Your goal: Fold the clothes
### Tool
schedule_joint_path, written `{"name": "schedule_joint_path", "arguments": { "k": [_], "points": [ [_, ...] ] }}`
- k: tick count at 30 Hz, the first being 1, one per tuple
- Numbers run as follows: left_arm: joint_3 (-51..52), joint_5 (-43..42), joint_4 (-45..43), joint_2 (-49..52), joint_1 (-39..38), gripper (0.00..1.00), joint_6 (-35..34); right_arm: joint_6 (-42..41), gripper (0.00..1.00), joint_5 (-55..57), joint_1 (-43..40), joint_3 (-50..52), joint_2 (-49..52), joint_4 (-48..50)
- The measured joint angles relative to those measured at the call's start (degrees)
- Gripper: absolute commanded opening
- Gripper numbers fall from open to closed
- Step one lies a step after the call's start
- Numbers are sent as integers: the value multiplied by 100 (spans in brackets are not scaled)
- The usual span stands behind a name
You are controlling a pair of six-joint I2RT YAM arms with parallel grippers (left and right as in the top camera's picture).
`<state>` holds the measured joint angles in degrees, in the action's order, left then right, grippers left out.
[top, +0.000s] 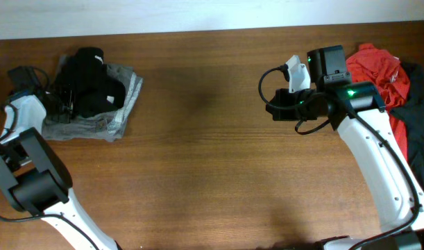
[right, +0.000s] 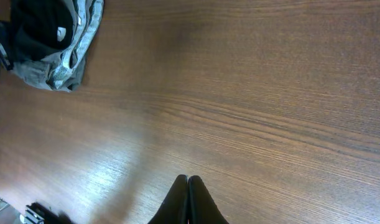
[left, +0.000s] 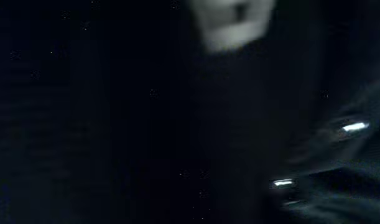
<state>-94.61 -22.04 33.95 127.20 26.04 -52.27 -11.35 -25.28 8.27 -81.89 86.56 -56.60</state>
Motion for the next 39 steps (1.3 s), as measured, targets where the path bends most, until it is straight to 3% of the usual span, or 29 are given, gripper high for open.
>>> {"name": "schedule_joint_path", "arguments": {
  "k": [4, 7, 13, 16, 21, 22, 26, 27, 28, 34, 39],
  "points": [
    [31, -570, 227, -109, 146, 99, 256, 0, 4, 0, 0, 0, 0, -4],
    [131, -525, 671, -426, 199, 99, 531, 2, 4, 0, 0, 0, 0, -4],
    [186, -31, 1239, -2291, 205, 99, 1390, 2, 4, -2, 0, 0, 0, -4],
    [105, -39, 1259, -3788, 208, 99, 2201, 122, 9, -2, 0, -22, 0, -63],
    [-55, -675, 1867, -5125, 114, 99, 4240, 573, 14, 184, -7, -765, -179, -634],
    [-85, -767, 2035, -5368, 48, 99, 4686, 649, 17, 256, -7, -973, -297, -695],
    [-175, -841, 2758, -6356, -369, 99, 6763, 1025, 45, 675, -11, -1816, -1202, -796],
    [-181, -758, 2852, -6522, -463, 99, 7101, 1132, 58, 824, -11, -1956, -1462, -798],
    [-192, -647, 2940, -6677, -586, 99, 7390, 1163, 99, 964, -11, -2076, -1722, -793],
    [-203, -601, 3268, -7086, -1246, 99, 8192, 1335, 99, 1528, -11, -2282, -3167, -1078],
    [-203, -634, 3526, -7106, -1410, 99, 8334, 1351, 99, 1692, -11, -2284, -3571, -1467]
  ]
}}
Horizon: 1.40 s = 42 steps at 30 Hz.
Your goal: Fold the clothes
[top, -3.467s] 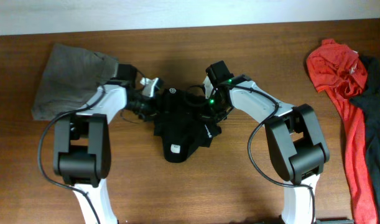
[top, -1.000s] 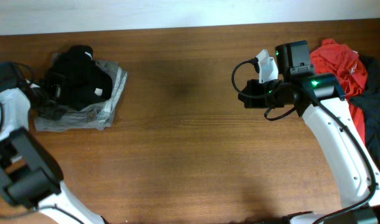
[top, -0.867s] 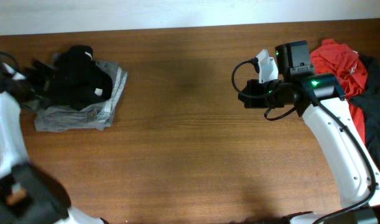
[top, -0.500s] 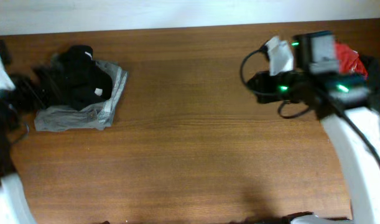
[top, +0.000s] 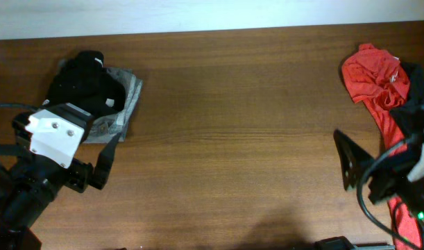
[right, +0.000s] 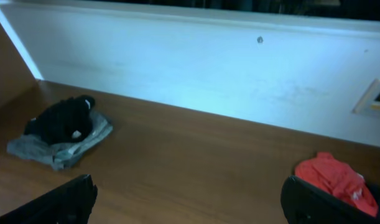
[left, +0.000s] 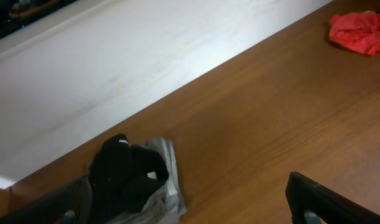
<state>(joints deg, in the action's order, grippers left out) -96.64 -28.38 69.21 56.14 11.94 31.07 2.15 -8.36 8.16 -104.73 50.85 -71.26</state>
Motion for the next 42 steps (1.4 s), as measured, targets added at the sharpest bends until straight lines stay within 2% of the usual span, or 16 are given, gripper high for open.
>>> {"name": "schedule_joint_path", "arguments": {
  "k": [7, 17, 20, 22, 25, 30, 36, 42],
  "points": [
    [0, -184, 48, 0, 0, 99, 63, 0, 99, 55, 0, 4, -264, -625],
    [0, -190, 295, 0, 0, 99, 87, 9, 99, 70, 0, 13, -264, -678],
    [0, -192, 407, 0, 0, 99, 85, 101, 99, 219, 0, 72, -269, -531],
    [0, -192, 413, 0, 0, 99, 87, 140, 99, 450, -44, 385, -365, 37],
    [0, -212, 420, 0, 0, 99, 85, 151, 99, 621, -197, 1480, -857, 1064],
    [0, -232, 428, 0, 0, 99, 87, 153, 99, 592, -289, 3777, -2063, 1902],
    [0, -243, 431, 0, 0, 99, 87, 177, 99, 597, -295, 6286, -3442, 3519],
    [0, -254, 437, 0, 0, 99, 87, 192, 99, 579, -295, 8131, -4463, 4513]
  ]
}}
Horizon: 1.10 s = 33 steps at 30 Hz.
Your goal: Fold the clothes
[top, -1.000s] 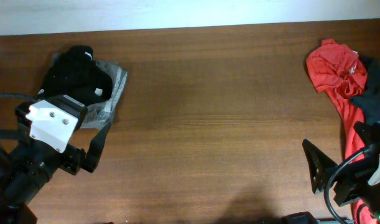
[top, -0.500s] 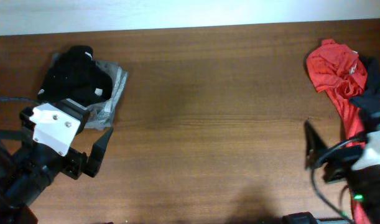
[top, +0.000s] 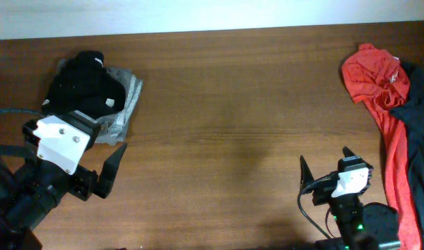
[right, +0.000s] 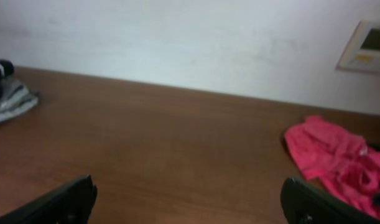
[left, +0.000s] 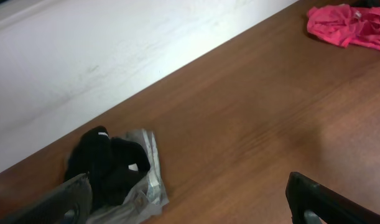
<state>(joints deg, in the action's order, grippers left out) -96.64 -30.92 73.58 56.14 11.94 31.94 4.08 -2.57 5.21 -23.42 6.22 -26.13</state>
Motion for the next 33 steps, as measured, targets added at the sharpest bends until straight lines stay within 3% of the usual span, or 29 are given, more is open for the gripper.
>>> {"name": "schedule_joint_path", "arguments": {
  "k": [6, 11, 29, 33],
  "points": [
    [0, -2, -7, 0, 0, 99, 0, 4, 99, -181, 0, 1150, -531, 586],
    [0, -2, -9, 0, 0, 99, 0, 7, 99, -417, 0, 2065, -531, 1853],
    [0, -2, -7, 0, -4, 99, -2, 4, 99, -505, 0, 2221, -529, 2153],
    [0, 199, -2, -17, -387, 99, 28, 4, 99, -507, 0, 2221, -531, 2155]
  ]
}}
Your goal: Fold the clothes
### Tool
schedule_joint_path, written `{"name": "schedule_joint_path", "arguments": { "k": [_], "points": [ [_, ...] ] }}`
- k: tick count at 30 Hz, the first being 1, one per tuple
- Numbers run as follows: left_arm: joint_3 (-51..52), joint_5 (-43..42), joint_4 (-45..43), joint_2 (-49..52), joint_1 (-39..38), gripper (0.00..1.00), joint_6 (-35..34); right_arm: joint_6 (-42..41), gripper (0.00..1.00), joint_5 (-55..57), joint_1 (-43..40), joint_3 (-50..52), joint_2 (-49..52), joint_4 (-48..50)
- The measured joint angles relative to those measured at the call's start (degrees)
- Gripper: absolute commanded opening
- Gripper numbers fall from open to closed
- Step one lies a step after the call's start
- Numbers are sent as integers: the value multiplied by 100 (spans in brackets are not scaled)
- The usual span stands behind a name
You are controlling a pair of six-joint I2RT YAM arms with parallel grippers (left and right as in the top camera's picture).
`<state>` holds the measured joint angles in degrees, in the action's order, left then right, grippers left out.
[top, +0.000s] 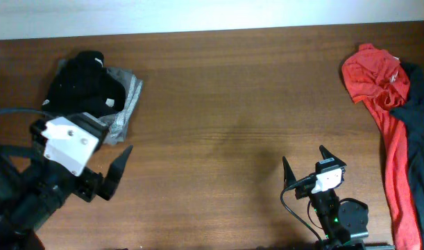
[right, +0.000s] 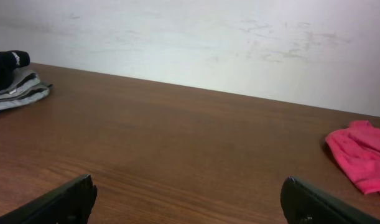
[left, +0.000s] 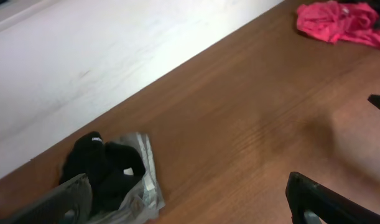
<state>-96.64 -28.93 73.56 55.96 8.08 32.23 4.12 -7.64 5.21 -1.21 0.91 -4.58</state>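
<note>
A black garment point(top: 87, 83) lies bundled on a folded grey one point(top: 125, 104) at the table's far left; the left wrist view shows the same pile point(left: 109, 171). A red garment point(top: 370, 69) lies crumpled at the far right, with a dark garment point(top: 414, 97) beside it. My left gripper point(left: 190, 208) hangs open over the near left of the table, nothing between its fingers. Near the front edge, right of centre, my right gripper point(top: 305, 164) stands open and empty, its fingers point(right: 65, 200) wide apart.
A white wall point(right: 190, 43) runs along the table's far edge. Bare brown tabletop point(top: 232, 118) lies between the pile and the red garment. The red garment trails down the right edge point(top: 395, 180) towards the front.
My right gripper has shifted a little to the left along the front edge, and its view has swung left. The left arm has moved only slightly. Both stay open; the clothes have not moved.
First my left gripper was at the black and grey pile, its view dark, while the right was shut above the table near the red garment. Then both arms stood back at the front edge, open and empty, and they have stayed there since.
</note>
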Motion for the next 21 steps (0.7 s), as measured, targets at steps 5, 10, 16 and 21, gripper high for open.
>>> {"name": "schedule_joint_path", "arguments": {
  "k": [5, 10, 16, 21],
  "points": [
    [531, 780, -817, -310, -1182, 99, 76, -2, 99, 0, 0, 0, 0, 9],
    [2428, 975, -2911, -1078, -1478, 99, -295, 2, 99, 0, 0, 7, 0, 17],
    [5335, 1217, -5003, -2664, -1449, 99, -1661, 0, 99, 0, 0, 13, 4, 31],
    [7316, 1558, -5790, -4382, -1239, 99, -2420, 2, 99, 2, 0, 17, 4, 33]
  ]
}}
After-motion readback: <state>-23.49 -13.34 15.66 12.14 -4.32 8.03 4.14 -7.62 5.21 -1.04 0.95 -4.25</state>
